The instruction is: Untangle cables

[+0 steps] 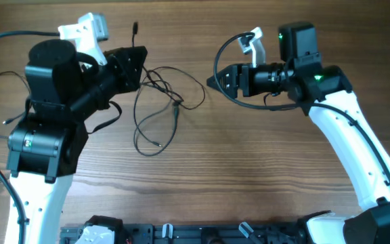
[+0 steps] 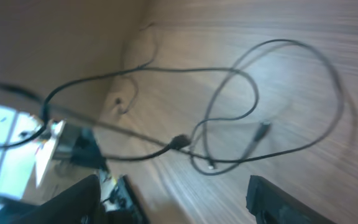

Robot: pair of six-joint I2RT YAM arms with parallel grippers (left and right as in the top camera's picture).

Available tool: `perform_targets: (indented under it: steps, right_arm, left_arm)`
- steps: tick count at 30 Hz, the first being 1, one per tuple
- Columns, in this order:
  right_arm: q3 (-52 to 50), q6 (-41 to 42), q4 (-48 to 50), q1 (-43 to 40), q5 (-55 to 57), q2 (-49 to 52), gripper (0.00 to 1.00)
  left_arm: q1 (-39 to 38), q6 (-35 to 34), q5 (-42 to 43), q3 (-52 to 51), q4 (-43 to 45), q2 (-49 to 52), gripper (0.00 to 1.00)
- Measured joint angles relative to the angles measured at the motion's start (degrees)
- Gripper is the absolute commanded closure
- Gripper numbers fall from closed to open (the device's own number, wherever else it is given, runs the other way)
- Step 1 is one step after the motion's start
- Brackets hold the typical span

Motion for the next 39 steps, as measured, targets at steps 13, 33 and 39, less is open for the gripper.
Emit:
perform_targets:
  steps: [13, 33, 39]
  right_arm:
    - [0.0, -5.7, 6.2, 12.7, -0.7, -0.9, 0.12]
    - [0.0, 42.6, 26.1, 32.4, 35.6, 5.8, 0.04]
    - [-0.1, 50.4, 40.1, 33.7, 37.4, 14.9, 0.09]
  left_arm:
    - [0.5, -6.6, -11.8, 0.2, -3.3, 0.7, 0.96]
    - [0.5, -52.5, -27.6, 0.3, -7.9, 5.2, 0.96]
    - [0.5, -53.9, -26.5, 0.3, -8.0, 5.1, 0.96]
